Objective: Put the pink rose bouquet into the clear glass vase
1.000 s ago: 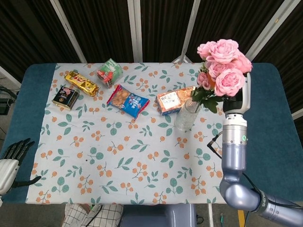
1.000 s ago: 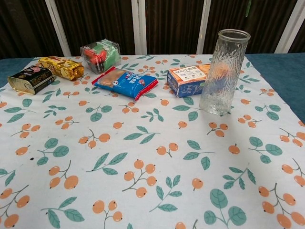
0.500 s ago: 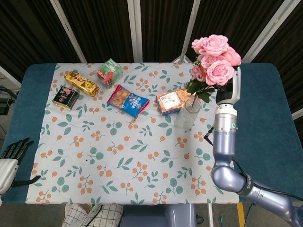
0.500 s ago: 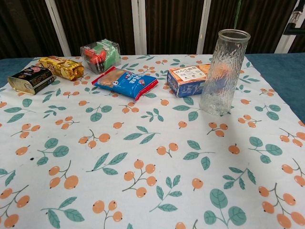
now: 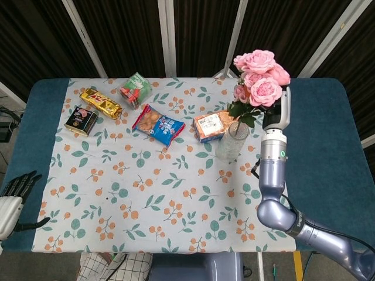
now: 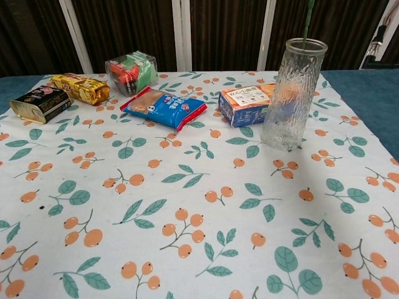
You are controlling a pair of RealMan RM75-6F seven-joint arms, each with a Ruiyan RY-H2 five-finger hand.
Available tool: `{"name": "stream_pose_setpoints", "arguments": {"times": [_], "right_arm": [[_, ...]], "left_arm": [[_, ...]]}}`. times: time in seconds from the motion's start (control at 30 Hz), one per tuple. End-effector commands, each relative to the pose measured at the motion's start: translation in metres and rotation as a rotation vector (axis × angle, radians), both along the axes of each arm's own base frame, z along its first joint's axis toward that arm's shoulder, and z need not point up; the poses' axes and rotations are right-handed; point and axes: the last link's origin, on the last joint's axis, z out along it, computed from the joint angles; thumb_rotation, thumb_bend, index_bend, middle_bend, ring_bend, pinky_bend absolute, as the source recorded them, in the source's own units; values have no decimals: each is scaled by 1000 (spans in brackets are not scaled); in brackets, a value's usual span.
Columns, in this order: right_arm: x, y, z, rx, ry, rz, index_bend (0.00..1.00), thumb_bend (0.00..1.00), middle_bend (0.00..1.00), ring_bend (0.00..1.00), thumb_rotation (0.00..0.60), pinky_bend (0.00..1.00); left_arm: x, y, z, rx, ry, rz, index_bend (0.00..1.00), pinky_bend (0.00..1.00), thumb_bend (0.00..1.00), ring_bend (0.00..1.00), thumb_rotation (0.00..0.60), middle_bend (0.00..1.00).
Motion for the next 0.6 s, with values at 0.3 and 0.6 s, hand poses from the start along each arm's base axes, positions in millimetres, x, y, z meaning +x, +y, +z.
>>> {"name": "stream_pose_setpoints", "arguments": {"times": [0.3, 0.6], "right_arm": [[-22, 3, -17, -2, -58, -42, 549, 290, 496, 572, 600, 390], [-30, 5, -39, 16, -54, -59, 549, 290, 496, 572, 600, 390]], "left_arm": [[0, 0, 0, -2, 0, 1, 0, 0, 0, 0, 600, 0], [0, 0, 0, -3, -1, 2, 0, 0, 0, 0, 600, 0]]}}
